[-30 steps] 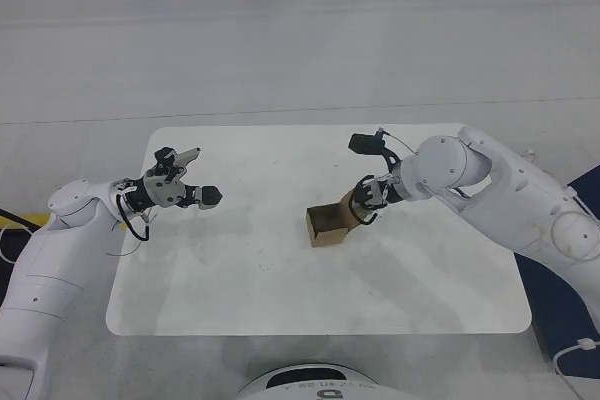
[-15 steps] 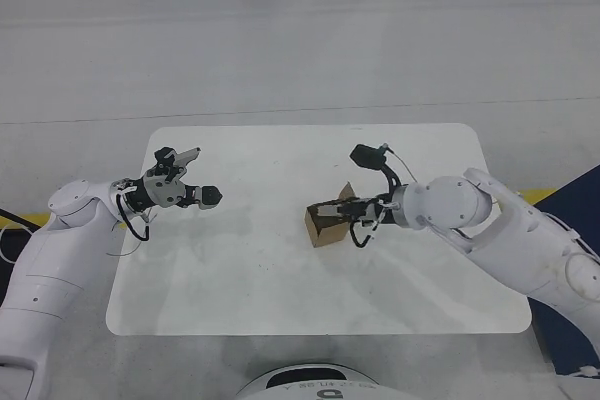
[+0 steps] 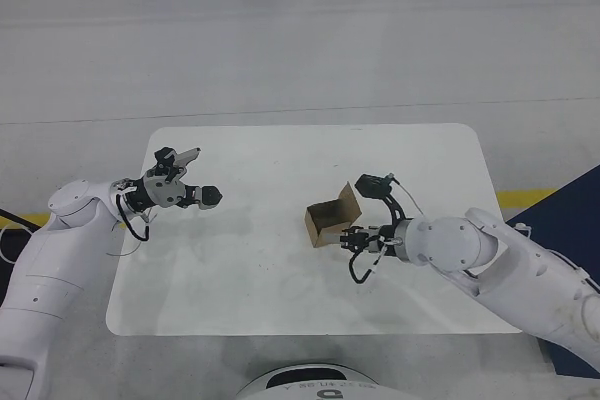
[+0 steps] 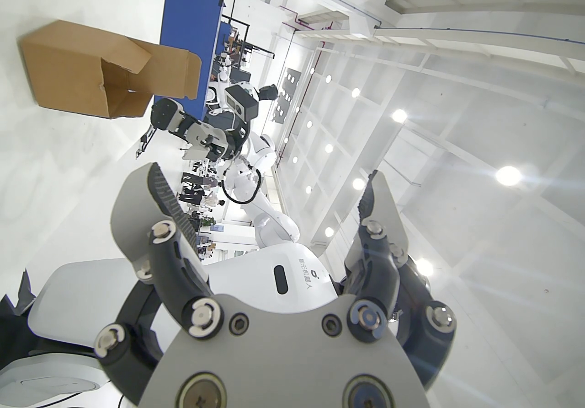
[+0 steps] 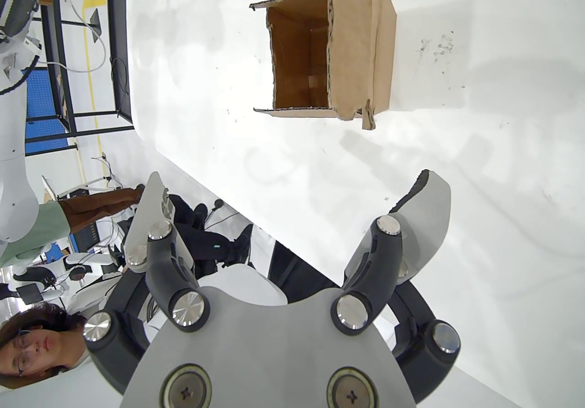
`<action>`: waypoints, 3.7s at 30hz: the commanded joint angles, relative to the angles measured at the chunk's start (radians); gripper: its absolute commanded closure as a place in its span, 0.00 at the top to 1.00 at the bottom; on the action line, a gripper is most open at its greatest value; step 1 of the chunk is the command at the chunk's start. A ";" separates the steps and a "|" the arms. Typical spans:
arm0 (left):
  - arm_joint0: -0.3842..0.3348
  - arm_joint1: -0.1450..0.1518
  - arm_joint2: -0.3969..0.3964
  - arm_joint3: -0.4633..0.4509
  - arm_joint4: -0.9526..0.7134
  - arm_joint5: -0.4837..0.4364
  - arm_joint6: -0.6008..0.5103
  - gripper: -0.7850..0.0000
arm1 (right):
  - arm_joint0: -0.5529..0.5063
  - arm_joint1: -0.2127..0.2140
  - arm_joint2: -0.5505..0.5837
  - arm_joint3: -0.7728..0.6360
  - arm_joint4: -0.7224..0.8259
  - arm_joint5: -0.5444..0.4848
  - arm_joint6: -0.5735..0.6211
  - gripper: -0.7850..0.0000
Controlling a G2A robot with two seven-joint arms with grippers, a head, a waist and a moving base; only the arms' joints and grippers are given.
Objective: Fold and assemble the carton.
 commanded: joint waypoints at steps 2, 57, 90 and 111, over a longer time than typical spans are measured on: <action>0.000 0.000 0.000 0.000 0.000 0.000 0.000 1.00 | -0.024 -0.013 -0.018 0.006 -0.007 -0.004 -0.058 1.00; 0.000 0.000 0.000 0.000 0.000 0.000 0.000 1.00 | 0.313 -0.177 -0.224 0.176 -0.224 0.422 0.177 0.00; -0.120 -0.023 0.203 -0.287 0.578 0.136 0.176 1.00 | -0.149 -0.060 0.184 0.168 -0.111 -0.243 -0.263 1.00; -0.160 -0.094 0.439 -0.450 1.011 0.126 0.395 0.91 | -0.290 -0.082 0.245 0.274 0.030 -0.526 -0.380 1.00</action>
